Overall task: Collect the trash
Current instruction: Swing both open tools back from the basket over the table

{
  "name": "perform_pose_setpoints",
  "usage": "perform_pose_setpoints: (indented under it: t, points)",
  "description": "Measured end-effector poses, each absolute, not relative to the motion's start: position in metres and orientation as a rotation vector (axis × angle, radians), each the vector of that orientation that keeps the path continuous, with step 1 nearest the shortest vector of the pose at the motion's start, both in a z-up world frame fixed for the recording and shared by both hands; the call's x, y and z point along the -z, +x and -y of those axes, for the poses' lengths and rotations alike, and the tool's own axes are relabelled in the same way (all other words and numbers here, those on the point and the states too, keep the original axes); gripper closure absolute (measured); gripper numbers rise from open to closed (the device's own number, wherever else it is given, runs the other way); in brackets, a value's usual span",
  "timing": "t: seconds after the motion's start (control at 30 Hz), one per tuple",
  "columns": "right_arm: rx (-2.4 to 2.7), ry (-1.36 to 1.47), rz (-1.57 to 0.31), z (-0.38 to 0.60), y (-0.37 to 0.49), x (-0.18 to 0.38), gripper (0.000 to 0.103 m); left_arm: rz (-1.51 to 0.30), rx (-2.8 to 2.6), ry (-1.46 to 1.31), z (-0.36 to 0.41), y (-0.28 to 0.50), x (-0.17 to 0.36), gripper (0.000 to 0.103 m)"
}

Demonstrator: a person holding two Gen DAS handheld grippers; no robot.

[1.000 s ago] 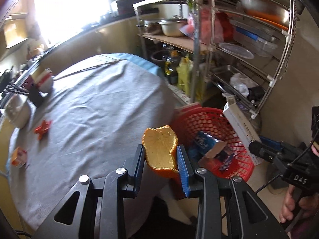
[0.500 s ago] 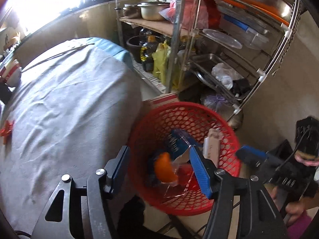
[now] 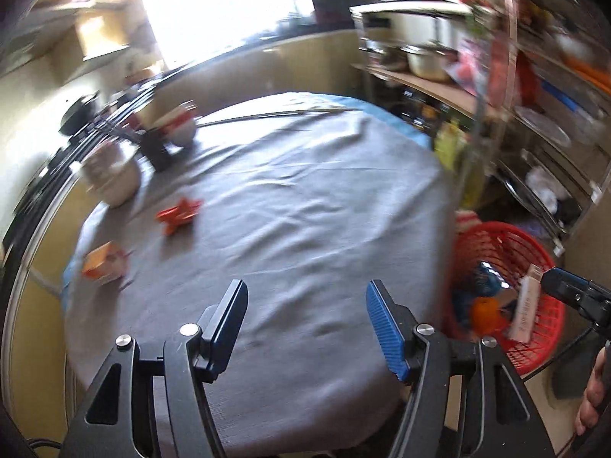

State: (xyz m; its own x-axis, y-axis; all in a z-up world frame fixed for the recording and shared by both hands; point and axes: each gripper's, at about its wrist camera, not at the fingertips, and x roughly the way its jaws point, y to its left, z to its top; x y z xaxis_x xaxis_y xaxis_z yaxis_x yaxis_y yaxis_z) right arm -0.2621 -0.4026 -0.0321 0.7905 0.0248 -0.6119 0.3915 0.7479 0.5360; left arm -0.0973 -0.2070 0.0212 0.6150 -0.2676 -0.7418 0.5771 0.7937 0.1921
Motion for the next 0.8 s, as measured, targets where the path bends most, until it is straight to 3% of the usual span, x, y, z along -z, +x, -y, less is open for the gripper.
perform_pose_setpoints:
  t: [0.43,0.8]
  points:
    - [0.039,0.503,-0.701,0.291,-0.151,-0.011,0.033,-0.795,0.36,0.27,0.091,-0.047,-0.021,0.037]
    - [-0.057,0.4,-0.771,0.232,-0.104,-0.012,0.033,-0.849,0.315,0.221,0.05,-0.029,0.0,0.037]
